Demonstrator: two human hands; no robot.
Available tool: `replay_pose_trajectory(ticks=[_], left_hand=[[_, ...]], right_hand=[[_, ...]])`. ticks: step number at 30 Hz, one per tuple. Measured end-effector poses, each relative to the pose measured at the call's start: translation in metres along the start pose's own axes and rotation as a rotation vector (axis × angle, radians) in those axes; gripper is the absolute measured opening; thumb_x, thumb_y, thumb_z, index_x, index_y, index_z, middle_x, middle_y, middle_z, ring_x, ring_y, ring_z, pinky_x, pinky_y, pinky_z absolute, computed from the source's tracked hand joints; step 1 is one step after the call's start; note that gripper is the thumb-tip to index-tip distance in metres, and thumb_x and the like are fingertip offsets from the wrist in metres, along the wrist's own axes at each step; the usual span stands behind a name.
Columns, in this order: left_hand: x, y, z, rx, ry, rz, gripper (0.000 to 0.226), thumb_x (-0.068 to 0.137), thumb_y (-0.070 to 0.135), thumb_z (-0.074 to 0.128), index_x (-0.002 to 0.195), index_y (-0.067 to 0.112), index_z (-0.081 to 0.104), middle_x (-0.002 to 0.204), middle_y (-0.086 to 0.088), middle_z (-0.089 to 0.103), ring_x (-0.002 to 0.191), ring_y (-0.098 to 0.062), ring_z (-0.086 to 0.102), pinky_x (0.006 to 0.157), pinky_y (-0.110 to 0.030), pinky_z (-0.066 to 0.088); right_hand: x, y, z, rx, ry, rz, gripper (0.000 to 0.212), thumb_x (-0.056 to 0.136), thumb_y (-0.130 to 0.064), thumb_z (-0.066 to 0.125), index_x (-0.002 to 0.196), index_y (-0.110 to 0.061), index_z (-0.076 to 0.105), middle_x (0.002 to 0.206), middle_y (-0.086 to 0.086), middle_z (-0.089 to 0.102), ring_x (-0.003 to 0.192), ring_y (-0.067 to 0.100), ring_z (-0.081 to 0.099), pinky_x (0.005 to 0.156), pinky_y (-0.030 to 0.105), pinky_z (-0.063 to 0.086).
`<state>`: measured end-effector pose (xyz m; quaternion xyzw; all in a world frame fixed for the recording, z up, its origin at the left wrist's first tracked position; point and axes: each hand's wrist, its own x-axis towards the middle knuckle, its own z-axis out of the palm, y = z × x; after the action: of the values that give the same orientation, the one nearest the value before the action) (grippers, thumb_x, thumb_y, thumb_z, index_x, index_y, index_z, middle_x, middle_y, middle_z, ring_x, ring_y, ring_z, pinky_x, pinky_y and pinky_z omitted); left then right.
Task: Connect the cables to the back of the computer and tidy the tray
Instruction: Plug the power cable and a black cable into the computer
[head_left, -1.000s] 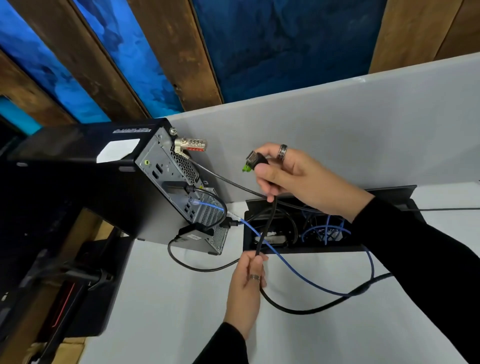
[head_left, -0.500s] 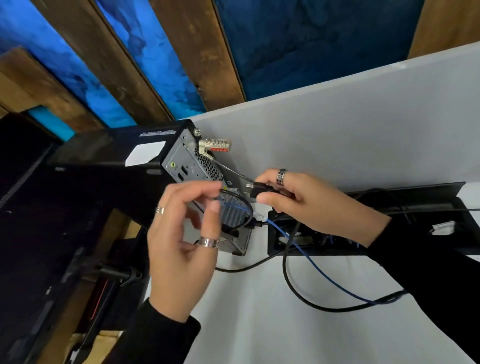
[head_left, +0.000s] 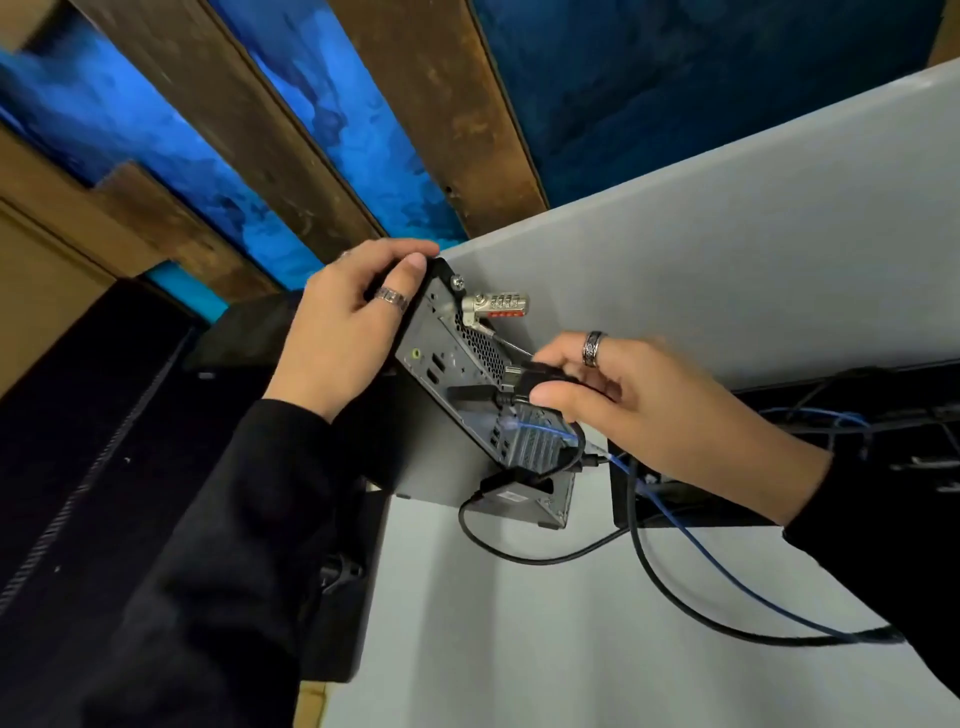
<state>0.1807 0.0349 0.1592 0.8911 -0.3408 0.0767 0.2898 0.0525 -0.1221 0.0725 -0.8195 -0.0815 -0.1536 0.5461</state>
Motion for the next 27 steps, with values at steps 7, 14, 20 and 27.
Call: replay_pose_trajectory(ticks=[7, 14, 20, 27], left_hand=[[0.011, 0.001, -0.009, -0.287, -0.143, -0.206, 0.019, 0.092, 0.016, 0.057, 0.098, 0.026, 0.071, 0.084, 0.009, 0.073, 0.078, -0.004, 0.067, 0.075, -0.018, 0.052], [0.009, 0.001, -0.003, -0.247, -0.073, -0.172, 0.017, 0.091, 0.021, 0.058, 0.102, 0.020, 0.071, 0.100, -0.002, 0.073, 0.098, -0.021, 0.067, 0.093, -0.042, 0.051], [0.010, -0.004, -0.003, -0.202, -0.074, -0.143, 0.018, 0.090, 0.032, 0.057, 0.100, 0.024, 0.071, 0.099, 0.005, 0.072, 0.098, -0.015, 0.066, 0.094, -0.046, 0.050], [0.011, -0.006, -0.001, -0.157, -0.068, -0.123, 0.021, 0.088, 0.038, 0.055, 0.098, 0.026, 0.070, 0.098, 0.008, 0.072, 0.097, -0.013, 0.065, 0.094, -0.045, 0.049]], right_hand=[[0.003, 0.003, 0.002, 0.337, -0.082, 0.025, 0.020, 0.092, -0.011, 0.049, 0.095, -0.028, 0.060, 0.073, -0.027, 0.061, 0.070, -0.011, 0.058, 0.068, 0.002, 0.040], [0.004, 0.005, 0.002, 0.383, -0.085, 0.063, 0.021, 0.092, -0.014, 0.048, 0.098, -0.030, 0.059, 0.078, -0.027, 0.063, 0.082, -0.008, 0.060, 0.075, 0.005, 0.042], [0.011, -0.001, 0.006, 0.356, -0.047, 0.062, 0.014, 0.089, -0.012, 0.054, 0.090, -0.024, 0.062, 0.064, -0.023, 0.058, 0.063, -0.009, 0.053, 0.063, 0.001, 0.039], [0.030, -0.012, 0.026, -0.152, 0.114, -0.039, 0.018, 0.090, -0.031, 0.055, 0.090, -0.015, 0.064, 0.079, -0.007, 0.061, 0.072, 0.006, 0.051, 0.066, 0.009, 0.038]])
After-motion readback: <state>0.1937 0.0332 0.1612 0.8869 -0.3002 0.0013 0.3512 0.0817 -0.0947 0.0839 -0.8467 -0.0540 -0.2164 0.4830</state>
